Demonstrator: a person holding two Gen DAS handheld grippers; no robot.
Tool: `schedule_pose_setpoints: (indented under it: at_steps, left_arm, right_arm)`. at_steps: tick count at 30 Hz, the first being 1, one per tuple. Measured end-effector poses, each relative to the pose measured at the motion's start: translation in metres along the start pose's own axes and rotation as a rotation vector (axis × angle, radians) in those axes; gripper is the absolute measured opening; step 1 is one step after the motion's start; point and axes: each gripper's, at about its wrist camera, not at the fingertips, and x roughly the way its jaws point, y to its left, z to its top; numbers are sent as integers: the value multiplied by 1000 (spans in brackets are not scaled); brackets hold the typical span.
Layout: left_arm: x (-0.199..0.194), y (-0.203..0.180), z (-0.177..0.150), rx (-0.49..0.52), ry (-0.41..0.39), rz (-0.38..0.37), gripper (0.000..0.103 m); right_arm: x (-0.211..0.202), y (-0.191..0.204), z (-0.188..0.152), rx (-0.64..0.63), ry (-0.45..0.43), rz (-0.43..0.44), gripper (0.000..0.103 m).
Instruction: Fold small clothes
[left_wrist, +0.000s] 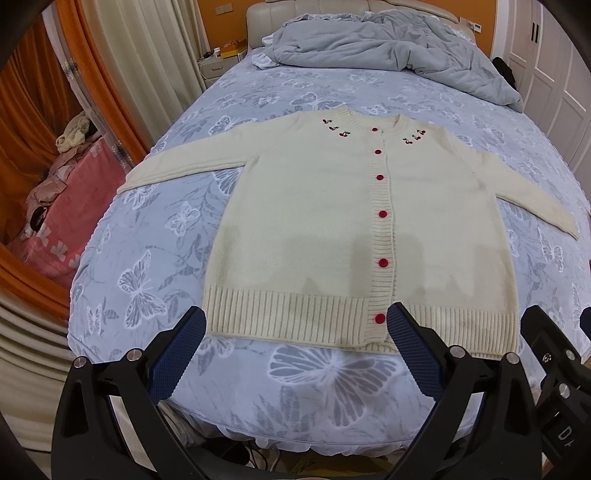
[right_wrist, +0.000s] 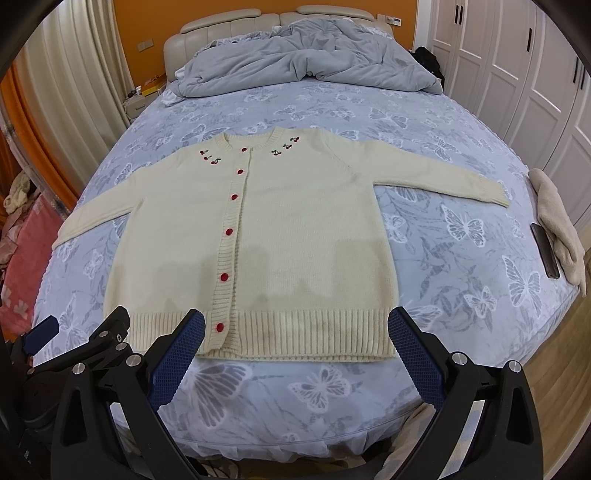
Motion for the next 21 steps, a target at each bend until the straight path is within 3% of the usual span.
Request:
schedule_pose_setpoints:
  at_steps: [21]
  left_arm:
    - [7, 4, -1, -6, 9, 7, 95]
  right_arm:
    - [8, 3, 0, 4, 9, -1, 98]
